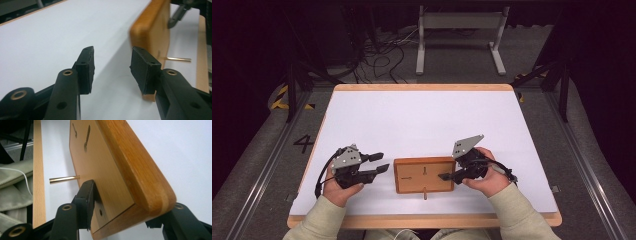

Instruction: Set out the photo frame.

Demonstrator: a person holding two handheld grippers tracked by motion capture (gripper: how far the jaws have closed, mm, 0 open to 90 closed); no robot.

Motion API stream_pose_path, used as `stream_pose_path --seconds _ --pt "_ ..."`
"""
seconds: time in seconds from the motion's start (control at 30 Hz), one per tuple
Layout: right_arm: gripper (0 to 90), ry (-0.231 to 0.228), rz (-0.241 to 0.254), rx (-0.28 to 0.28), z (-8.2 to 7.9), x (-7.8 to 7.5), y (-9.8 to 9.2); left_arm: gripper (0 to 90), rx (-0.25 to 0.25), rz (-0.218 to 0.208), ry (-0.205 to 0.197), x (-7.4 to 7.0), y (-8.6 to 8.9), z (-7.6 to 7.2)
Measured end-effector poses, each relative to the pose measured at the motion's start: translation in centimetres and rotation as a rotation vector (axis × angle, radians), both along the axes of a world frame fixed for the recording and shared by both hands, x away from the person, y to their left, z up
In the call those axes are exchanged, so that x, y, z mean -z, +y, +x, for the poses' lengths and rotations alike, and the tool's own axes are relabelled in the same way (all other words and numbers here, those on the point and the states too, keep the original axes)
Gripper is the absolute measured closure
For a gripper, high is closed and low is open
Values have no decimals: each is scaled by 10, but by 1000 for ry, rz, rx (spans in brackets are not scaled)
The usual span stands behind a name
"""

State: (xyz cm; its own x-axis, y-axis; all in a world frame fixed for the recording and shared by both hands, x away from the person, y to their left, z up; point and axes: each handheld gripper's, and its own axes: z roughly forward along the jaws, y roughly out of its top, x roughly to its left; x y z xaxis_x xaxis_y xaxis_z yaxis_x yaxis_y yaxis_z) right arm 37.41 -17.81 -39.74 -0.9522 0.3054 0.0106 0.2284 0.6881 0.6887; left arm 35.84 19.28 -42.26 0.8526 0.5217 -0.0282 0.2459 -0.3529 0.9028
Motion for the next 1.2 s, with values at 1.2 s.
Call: stream_pose_path --seconds 1.2 --pt "608 -67 -101 -175 -48 -2 -6 534 -66 75 78 25 1 16"
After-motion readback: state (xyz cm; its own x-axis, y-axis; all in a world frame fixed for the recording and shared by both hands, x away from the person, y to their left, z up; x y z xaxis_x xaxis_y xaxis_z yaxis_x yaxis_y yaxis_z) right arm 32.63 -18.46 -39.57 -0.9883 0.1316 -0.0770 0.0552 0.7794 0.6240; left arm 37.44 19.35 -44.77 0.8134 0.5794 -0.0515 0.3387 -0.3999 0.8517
